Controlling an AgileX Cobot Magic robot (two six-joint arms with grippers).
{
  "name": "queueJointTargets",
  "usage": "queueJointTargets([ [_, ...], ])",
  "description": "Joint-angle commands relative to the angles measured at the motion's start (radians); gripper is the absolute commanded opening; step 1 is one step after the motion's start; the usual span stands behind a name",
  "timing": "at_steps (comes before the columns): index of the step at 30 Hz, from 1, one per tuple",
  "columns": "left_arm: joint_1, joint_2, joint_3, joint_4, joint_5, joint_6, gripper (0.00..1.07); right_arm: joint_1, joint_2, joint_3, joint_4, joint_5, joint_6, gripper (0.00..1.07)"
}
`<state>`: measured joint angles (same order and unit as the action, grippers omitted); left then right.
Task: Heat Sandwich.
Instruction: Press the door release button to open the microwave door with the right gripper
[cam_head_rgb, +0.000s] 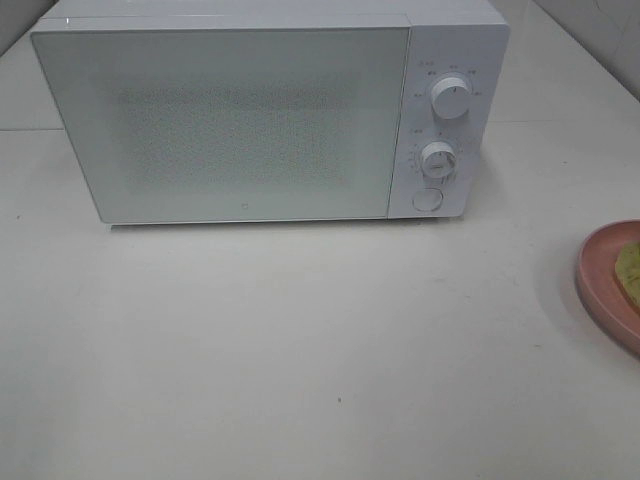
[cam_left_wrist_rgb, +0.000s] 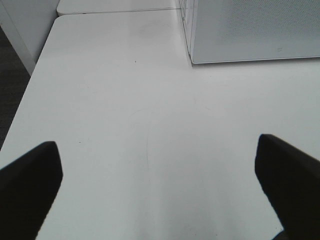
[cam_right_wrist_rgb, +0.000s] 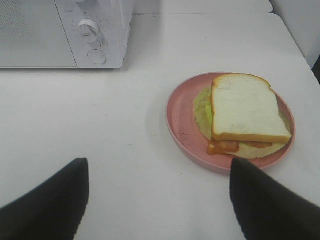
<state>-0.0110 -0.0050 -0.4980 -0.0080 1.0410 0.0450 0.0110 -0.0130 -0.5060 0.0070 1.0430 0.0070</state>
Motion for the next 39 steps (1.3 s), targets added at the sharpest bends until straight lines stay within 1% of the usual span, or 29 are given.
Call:
queueJointTargets([
  [1,0.003,-0.028,0.003,-0.002,-0.004,-0.003,1.04,0.002,-0.017,-0.008,0.004,-0.019,0.002,0.75],
  [4,0.003,-0.028,0.003,-0.002,-0.004,-0.003,1.04,0.002,-0.017,-0.030,0.005,-0.062,0.002,0.75],
  [8,0.003,-0.028,0.003,-0.002,-0.004,-0.003,1.04,0.002,-0.010,-0.034,0.003,-0.134,0.002,0.75],
  [11,0.003,-0.028,0.003,-0.002,-0.004,-0.003,1.04,0.002,0.009,-0.034,0.003,-0.153,0.002,0.75],
  [21,0.003,-0.028,0.003,-0.002,-0.004,-0.003,1.04,0.002,0.186,-0.034,0.003,-0.241,0.002,0.75],
  [30,0.003,-0.028,0.003,-0.002,-0.004,-0.003,1.04,0.002,0.309,-0.034,0.003,-0.344,0.002,0.75],
  [39,0.003,-0.028,0.003,-0.002,-0.004,-0.003,1.04,0.002,0.424,-0.034,0.003,-0.407,0.002,0.75],
])
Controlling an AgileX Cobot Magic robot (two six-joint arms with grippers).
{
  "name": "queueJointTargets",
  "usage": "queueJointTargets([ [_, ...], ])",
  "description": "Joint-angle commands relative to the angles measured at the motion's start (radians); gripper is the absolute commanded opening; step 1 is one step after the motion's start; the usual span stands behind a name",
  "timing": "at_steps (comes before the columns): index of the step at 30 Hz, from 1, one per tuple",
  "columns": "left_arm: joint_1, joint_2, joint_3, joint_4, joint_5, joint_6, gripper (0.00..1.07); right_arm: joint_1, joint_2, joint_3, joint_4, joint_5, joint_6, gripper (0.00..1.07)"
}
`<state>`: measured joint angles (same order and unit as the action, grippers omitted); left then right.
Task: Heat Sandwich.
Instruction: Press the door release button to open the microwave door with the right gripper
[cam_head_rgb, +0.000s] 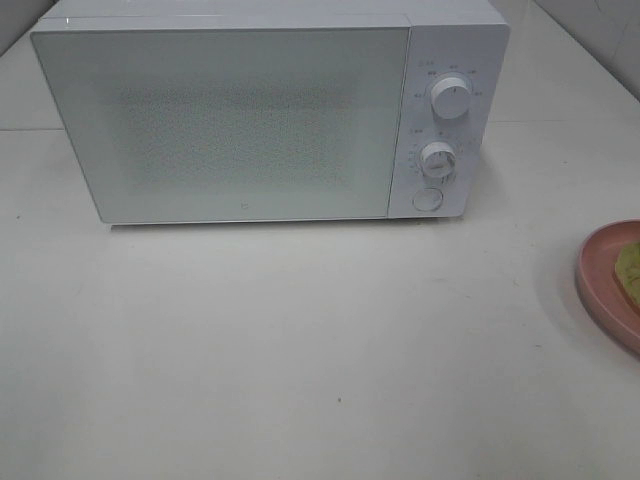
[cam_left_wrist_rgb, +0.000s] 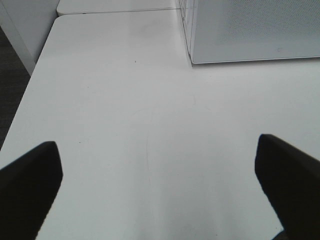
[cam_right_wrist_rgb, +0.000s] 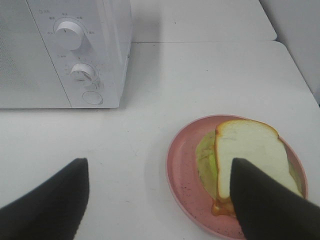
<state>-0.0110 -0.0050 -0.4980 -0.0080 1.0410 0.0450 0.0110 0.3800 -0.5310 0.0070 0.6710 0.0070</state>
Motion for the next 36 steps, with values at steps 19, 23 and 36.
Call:
queueJointTargets([
  [19,0.003,-0.028,0.003,-0.002,-0.004,-0.003,1.04,0.002,0.293,-0.009,0.003,-0.246,0.002,0.75],
  [23,0.003,-0.028,0.003,-0.002,-0.004,-0.003,1.04,0.002,0.346,-0.009,0.003,-0.296,0.002,0.75],
  [36,0.003,-0.028,0.003,-0.002,-0.004,-0.003,1.04,0.002,0.533,-0.009,0.003,-0.467,0.002,0.75],
])
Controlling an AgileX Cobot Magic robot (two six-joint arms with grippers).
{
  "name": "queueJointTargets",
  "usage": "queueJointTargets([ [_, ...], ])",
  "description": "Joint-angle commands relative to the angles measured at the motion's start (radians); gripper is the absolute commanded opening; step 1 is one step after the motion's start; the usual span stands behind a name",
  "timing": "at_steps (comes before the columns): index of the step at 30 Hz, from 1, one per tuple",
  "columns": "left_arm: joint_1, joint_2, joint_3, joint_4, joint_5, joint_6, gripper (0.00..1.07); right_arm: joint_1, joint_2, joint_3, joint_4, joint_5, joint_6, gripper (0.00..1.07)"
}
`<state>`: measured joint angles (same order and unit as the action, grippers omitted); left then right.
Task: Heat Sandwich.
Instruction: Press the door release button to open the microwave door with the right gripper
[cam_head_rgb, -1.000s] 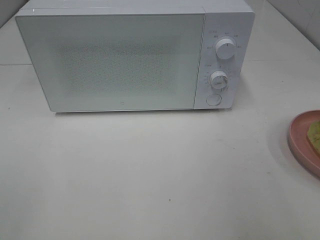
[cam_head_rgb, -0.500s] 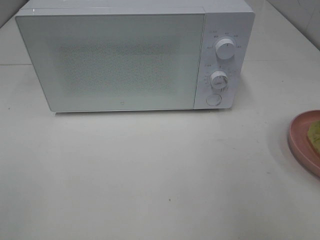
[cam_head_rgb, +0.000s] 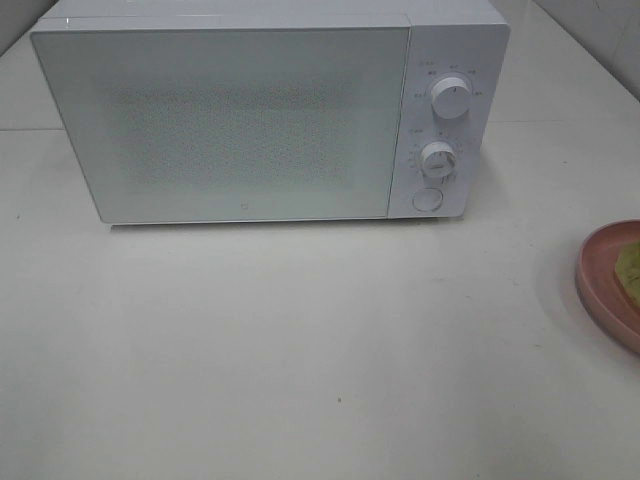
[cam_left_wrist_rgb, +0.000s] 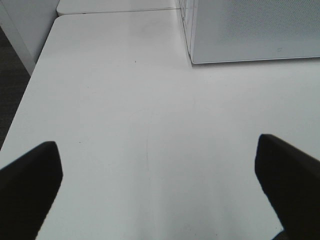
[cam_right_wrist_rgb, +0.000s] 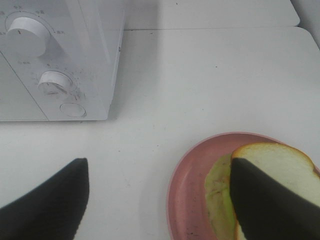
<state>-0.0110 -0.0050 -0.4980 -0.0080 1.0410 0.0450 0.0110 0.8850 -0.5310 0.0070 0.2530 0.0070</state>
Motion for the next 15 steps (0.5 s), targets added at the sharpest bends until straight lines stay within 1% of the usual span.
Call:
queueJointTargets([
  [1,0.003,-0.028,0.003,-0.002,-0.004,-0.003,1.04,0.002,0.028,-0.009,0.003,-0.049,0.002,0.75],
  [6,0.003,-0.028,0.003,-0.002,-0.004,-0.003,1.04,0.002,0.110,-0.009,0.003,-0.167,0.002,0.75],
  [15,0.003,-0.028,0.003,-0.002,-0.004,-0.003,1.04,0.002,0.235,-0.009,0.006,-0.282,0.002,0.75],
])
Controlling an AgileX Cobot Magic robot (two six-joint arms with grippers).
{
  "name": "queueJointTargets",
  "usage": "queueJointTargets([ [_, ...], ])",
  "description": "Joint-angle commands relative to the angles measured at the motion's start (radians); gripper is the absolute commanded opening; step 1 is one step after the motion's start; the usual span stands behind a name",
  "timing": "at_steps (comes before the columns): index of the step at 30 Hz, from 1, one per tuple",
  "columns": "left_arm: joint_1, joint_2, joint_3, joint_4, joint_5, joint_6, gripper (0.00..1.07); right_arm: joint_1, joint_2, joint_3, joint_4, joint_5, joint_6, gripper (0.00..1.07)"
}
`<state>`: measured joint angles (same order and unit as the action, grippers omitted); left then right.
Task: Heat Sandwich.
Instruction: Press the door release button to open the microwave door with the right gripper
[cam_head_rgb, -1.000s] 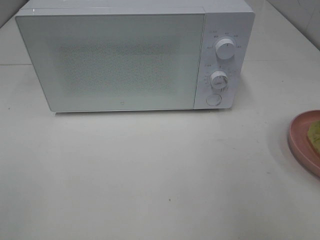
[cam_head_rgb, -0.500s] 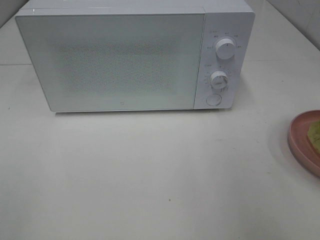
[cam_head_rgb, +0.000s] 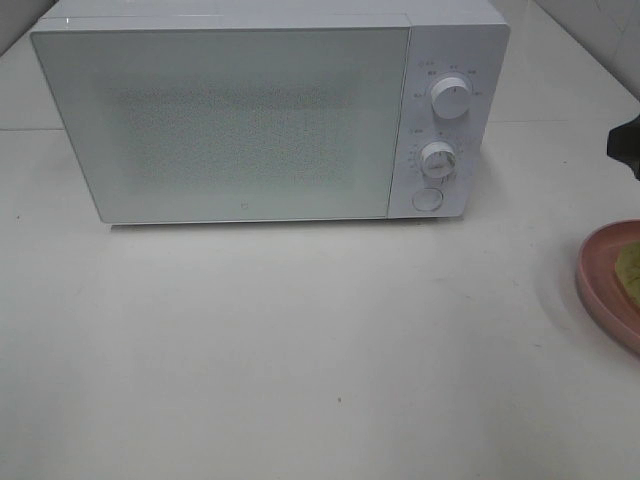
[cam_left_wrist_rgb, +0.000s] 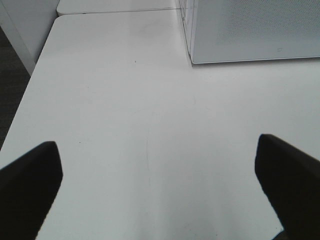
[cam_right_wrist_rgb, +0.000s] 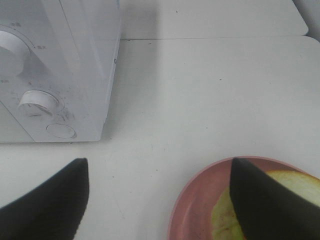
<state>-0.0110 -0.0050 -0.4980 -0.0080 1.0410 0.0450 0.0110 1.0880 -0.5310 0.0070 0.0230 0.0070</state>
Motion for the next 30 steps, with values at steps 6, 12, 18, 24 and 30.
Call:
queueJointTargets([
  [6,0.003,-0.028,0.003,-0.002,-0.004,-0.003,1.04,0.071,0.135,-0.009,0.006,-0.183,-0.007,0.75],
  [12,0.003,-0.028,0.003,-0.002,-0.004,-0.003,1.04,0.121,0.206,-0.009,0.006,-0.301,-0.007,0.75],
  [18,0.003,-0.028,0.003,-0.002,-0.004,-0.003,1.04,0.183,0.255,0.043,0.051,-0.501,-0.007,0.75],
  [24,0.003,-0.028,0.003,-0.002,-0.004,-0.003,1.04,0.263,0.313,0.144,0.219,-0.706,-0.116,0.75],
  [30,0.003,-0.028,0.003,-0.002,-0.004,-0.003,1.04,0.367,0.357,0.198,0.383,-0.864,-0.224,0.75],
])
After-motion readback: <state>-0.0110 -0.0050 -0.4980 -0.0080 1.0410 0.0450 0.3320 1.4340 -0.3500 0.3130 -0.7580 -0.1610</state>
